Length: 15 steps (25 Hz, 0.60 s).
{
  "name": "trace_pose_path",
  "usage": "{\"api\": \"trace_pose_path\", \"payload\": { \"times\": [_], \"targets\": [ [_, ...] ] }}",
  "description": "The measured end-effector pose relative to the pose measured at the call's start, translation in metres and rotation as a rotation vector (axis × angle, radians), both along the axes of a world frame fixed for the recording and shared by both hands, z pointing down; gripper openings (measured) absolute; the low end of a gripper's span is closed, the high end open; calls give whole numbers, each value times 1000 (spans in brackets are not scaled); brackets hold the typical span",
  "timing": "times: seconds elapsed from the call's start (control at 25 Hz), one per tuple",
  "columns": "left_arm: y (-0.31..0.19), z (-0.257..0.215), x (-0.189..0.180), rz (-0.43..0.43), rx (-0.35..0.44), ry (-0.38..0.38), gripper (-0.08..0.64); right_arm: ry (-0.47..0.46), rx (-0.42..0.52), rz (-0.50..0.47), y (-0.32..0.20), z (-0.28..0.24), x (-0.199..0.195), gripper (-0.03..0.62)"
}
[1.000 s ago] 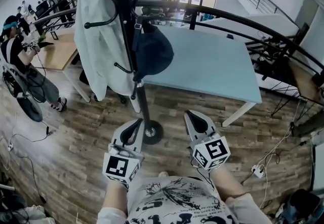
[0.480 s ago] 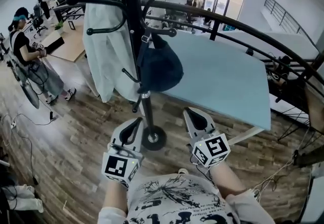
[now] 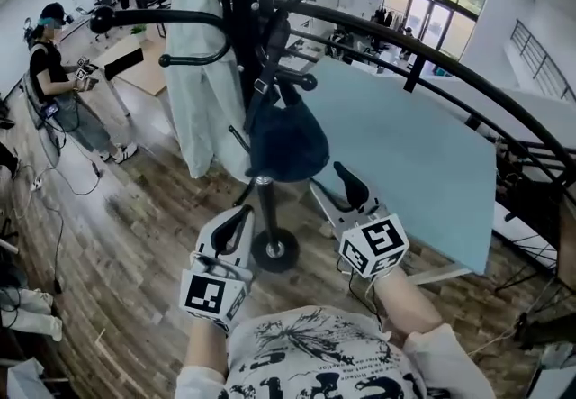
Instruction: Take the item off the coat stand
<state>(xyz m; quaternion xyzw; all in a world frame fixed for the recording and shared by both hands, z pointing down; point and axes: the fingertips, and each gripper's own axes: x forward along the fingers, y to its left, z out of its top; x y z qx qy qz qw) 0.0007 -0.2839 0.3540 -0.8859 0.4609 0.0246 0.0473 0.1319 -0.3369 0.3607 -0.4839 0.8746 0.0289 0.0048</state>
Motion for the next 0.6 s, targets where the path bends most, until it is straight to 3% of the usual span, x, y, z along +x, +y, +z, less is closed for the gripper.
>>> {"api": "trace_pose_path", "payload": {
  "times": [0.16, 0.4, 0.6],
  "targets": [
    [-2, 1, -4, -42, -7, -12, 5, 1, 64, -39, -17, -23, -15, 284],
    [2, 1, -18, -110, -20, -15, 5, -4, 100, -133, -37, -46, -40, 284],
    [7, 5, -18, -121, -23, -29, 5, -12, 79, -157, -49, -51, -47, 180]
  ]
}}
